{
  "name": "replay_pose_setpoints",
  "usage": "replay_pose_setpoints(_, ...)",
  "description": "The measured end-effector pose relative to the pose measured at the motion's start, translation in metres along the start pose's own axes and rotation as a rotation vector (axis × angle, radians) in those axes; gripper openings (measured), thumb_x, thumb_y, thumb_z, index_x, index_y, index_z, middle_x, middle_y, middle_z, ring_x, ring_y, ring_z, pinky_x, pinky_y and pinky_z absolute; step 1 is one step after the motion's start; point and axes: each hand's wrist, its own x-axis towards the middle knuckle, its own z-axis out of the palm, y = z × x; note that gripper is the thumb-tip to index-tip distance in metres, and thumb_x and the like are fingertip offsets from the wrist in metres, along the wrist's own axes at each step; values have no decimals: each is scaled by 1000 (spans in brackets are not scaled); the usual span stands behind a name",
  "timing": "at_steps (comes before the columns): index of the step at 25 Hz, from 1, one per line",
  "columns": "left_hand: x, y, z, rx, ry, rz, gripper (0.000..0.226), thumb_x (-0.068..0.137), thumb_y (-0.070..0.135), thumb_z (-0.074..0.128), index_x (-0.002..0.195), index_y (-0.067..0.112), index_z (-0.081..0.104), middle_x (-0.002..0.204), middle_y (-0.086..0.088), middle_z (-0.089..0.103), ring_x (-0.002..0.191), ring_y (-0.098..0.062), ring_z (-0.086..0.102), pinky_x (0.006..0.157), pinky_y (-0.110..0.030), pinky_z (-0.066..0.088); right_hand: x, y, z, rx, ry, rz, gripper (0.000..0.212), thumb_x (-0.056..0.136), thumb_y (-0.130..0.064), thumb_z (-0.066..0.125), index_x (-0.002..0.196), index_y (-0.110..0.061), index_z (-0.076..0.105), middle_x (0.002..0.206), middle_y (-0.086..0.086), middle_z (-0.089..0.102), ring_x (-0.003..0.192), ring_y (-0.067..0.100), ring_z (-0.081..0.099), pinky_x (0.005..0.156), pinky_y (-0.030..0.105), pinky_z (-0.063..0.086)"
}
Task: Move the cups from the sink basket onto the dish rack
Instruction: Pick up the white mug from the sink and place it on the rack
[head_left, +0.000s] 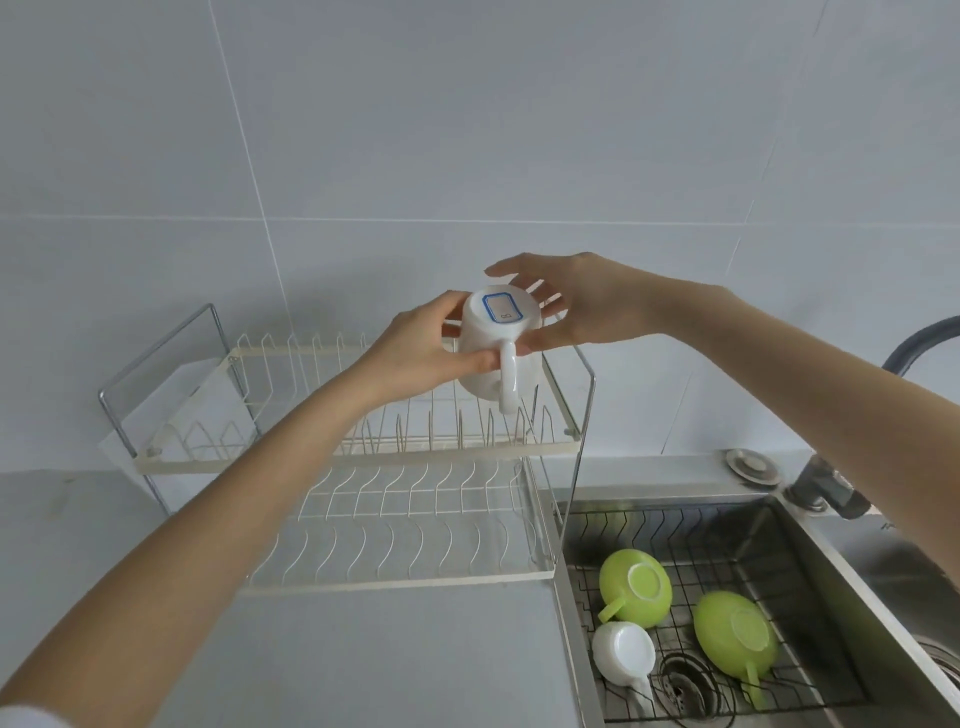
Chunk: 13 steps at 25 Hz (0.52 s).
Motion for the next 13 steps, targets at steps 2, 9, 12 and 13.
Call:
replay_pose_setpoints(2,19,-10,0,24,-36,-34,57,75,28,71,125,18,46,115,7,55,105,-10,51,89,-26,39,19,10,2,-44,-37,28,72,77,-26,72,138,-24,33,131,3,52,106,17,55,97,27,44)
replay_pose_setpoints(9,63,-52,25,118,-205,-171,59,74,23,73,124,11,44,127,-5,55,114,-19,53,92,-28,43,63,47,33,-218,-232,111,69,80,-28,68,138,-16,32,135,8,49,121,25,46,101,36,40)
replay_pose_setpoints(12,69,-64,36,144,-276,-200,59,74,21,73,124,9,45,127,-7,55,116,-22,53,95,-28,43,72,59,48,-296,-299,138,66,78,-32,68,134,-17,35,129,9,53,118,27,49,95,39,43)
replay_pose_setpoints(13,70,-67,38,150,-297,-209,59,74,21,73,124,9,44,128,-7,54,116,-22,53,95,-28,43,73,61,52,-325,-312,144,67,78,-33,68,134,-18,36,128,9,54,117,28,50,93,39,44)
